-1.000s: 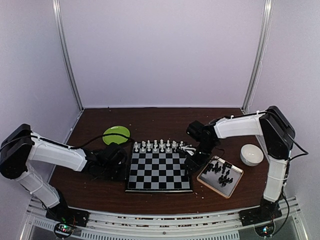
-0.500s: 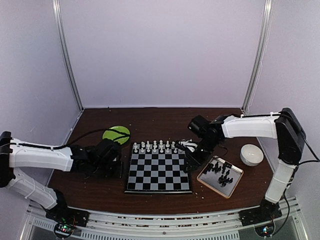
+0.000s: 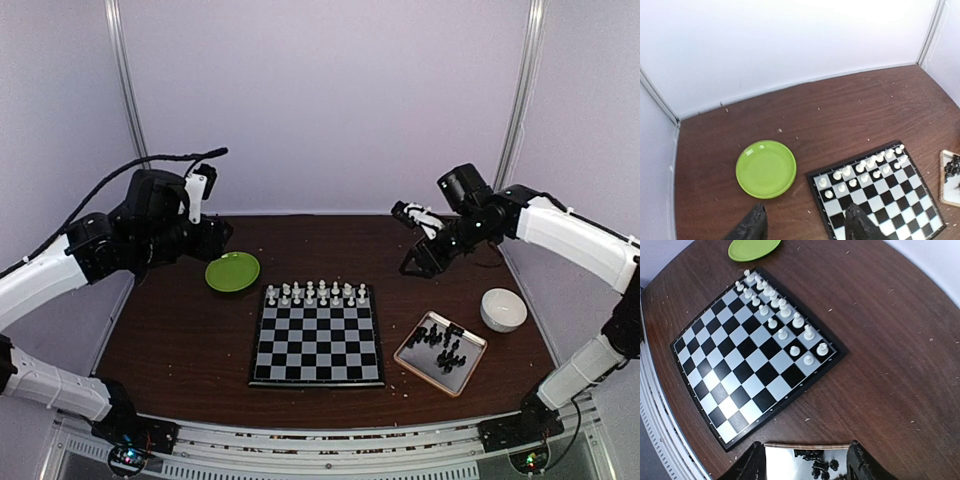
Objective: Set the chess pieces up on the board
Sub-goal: Pick up the pawn from the storage box.
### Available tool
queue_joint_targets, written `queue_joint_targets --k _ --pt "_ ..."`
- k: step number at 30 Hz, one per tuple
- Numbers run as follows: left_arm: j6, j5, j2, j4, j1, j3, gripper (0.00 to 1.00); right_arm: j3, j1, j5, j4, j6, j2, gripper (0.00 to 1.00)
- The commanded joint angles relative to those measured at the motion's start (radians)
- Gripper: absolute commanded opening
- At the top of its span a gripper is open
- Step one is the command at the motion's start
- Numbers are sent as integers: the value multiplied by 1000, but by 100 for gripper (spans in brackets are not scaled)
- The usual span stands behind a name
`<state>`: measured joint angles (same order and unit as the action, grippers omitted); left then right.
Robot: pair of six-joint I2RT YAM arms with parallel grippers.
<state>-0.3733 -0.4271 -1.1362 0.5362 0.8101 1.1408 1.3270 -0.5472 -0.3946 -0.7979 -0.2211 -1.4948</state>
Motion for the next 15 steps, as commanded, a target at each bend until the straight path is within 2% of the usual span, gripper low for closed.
queue_joint_targets --k 1,4,6,7,9,10,12,15 --pt "222 -57 -42 -96 -31 80 75 23 89 25 10 -42 128 56" --pt "276 -35 -92 -163 -72 124 86 34 153 51 -4 -72 191 57" --pt "269 -31 -139 -191 -109 153 89 22 195 80 -14 -104 235 60" --pt "244 -25 -164 -196 -132 166 92 -2 215 79 -7 -130 259 66" --pt "155 34 -207 -158 -192 204 95 -84 235 95 -10 -184 286 88" --pt "116 87 -223 -149 -223 208 95 -116 234 88 -34 -227 278 92" --pt "88 192 -228 -186 -278 169 94 -102 236 94 -82 -223 218 89" --pt "109 225 -219 -257 -303 91 94 -100 245 48 -120 -305 161 80"
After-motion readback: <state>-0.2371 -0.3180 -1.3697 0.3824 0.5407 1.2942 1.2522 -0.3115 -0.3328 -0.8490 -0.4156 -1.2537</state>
